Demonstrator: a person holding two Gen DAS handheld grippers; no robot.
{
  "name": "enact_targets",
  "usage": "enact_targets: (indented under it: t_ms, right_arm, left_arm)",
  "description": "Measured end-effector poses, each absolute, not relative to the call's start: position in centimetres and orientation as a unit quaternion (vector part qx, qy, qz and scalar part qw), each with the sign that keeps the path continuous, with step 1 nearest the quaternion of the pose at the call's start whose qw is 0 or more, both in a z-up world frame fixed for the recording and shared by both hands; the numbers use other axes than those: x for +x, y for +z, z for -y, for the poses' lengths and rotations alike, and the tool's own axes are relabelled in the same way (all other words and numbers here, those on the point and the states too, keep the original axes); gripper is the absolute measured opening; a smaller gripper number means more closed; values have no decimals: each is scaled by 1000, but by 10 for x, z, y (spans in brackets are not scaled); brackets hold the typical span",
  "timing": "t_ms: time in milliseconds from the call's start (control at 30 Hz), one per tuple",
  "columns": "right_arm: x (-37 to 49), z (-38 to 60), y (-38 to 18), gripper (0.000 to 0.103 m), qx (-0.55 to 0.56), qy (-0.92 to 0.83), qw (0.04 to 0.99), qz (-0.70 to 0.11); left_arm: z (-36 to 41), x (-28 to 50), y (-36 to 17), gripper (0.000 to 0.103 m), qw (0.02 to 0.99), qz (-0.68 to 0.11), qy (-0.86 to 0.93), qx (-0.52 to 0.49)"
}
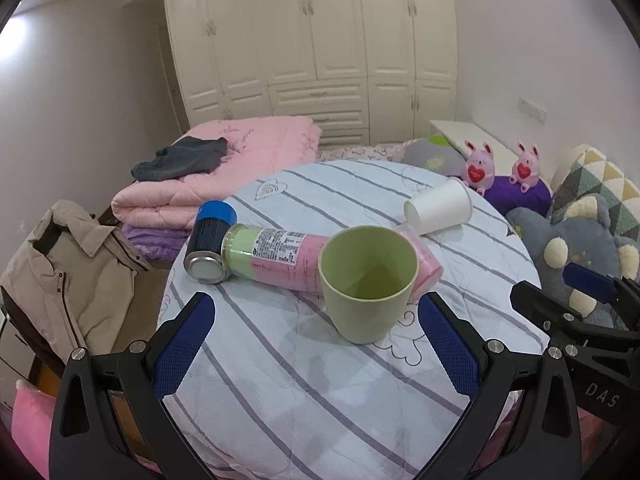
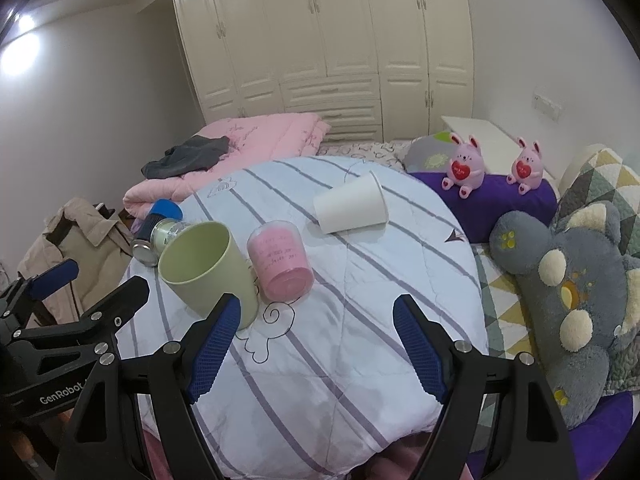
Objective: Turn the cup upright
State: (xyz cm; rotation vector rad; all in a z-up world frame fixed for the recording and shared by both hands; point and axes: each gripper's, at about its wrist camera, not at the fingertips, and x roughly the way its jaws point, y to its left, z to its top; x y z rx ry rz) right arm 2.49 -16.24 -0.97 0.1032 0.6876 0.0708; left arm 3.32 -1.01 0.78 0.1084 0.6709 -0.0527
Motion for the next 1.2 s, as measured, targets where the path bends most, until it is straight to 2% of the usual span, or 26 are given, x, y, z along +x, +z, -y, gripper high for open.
enact_targets:
  t_ms: [533,1200]
  right_arm:
    - [16,160,-3,80,42,15,952,-302]
    - [12,156,-1,80,35,14,957,-287]
  left_arm:
    - [9,29,13,103,958,-281,-39,43]
    - [9,31,14,103,959,-278,-33,47]
